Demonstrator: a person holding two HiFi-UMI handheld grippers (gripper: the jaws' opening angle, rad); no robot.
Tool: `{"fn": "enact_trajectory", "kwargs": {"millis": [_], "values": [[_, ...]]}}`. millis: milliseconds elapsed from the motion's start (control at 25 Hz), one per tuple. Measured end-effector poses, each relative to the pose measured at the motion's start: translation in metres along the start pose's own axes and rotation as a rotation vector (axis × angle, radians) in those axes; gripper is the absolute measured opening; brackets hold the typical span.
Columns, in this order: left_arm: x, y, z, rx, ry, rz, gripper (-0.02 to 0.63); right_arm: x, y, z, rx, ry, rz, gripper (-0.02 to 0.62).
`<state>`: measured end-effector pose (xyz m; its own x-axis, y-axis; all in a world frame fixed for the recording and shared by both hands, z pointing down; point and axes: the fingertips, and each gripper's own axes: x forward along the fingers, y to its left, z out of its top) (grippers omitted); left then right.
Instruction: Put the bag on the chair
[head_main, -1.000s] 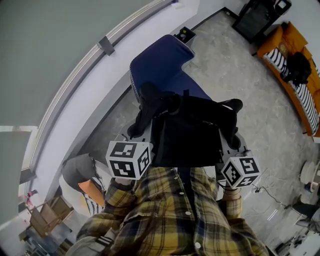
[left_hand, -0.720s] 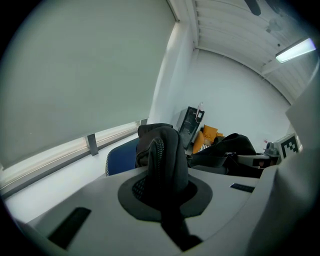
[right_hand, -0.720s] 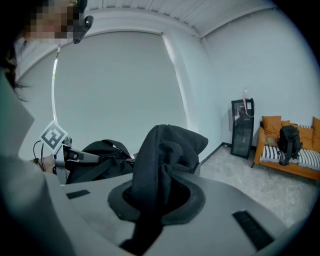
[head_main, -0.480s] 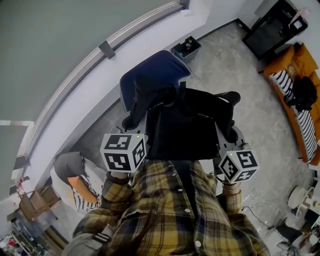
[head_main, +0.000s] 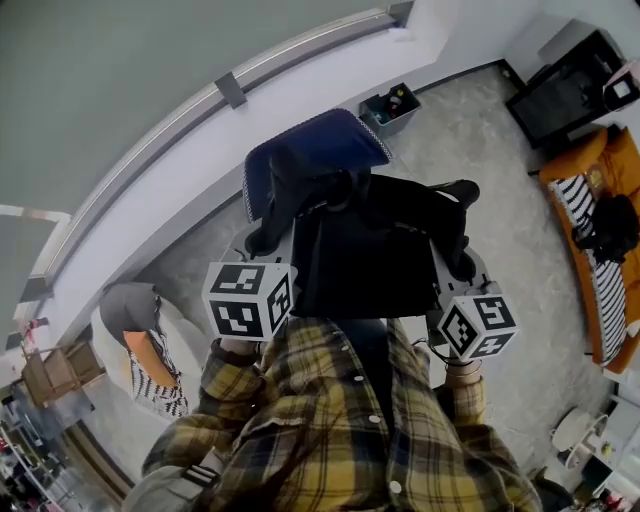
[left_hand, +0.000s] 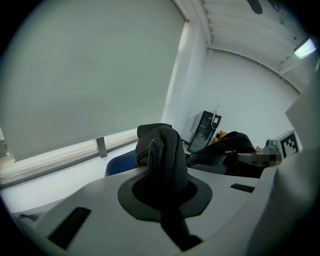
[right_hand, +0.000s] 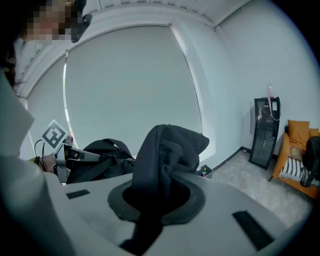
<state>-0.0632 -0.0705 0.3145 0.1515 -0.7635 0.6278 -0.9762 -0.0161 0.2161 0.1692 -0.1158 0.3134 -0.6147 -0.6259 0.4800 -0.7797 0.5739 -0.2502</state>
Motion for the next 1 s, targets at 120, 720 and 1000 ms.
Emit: {"fn": "enact_trajectory", "kwargs": {"millis": [120, 720, 1000], "values": [[-0.003, 0.007, -0.001, 0.007, -0.003, 0.009, 0.034, 0.005, 0.006, -0.003, 0.014, -0.003, 0.000, 0.044], [-0.010, 0.027, -0.024, 0.000, 0.030, 0.013, 0.034, 0.017, 0.023, -0.023, 0.024, 0.023, -0.008, 0.044], [0.017, 0.036, -0.048, -0.016, 0.098, 0.017, 0.034, 0.041, 0.010, -0.058, 0.056, 0.094, -0.019, 0.044]]}}
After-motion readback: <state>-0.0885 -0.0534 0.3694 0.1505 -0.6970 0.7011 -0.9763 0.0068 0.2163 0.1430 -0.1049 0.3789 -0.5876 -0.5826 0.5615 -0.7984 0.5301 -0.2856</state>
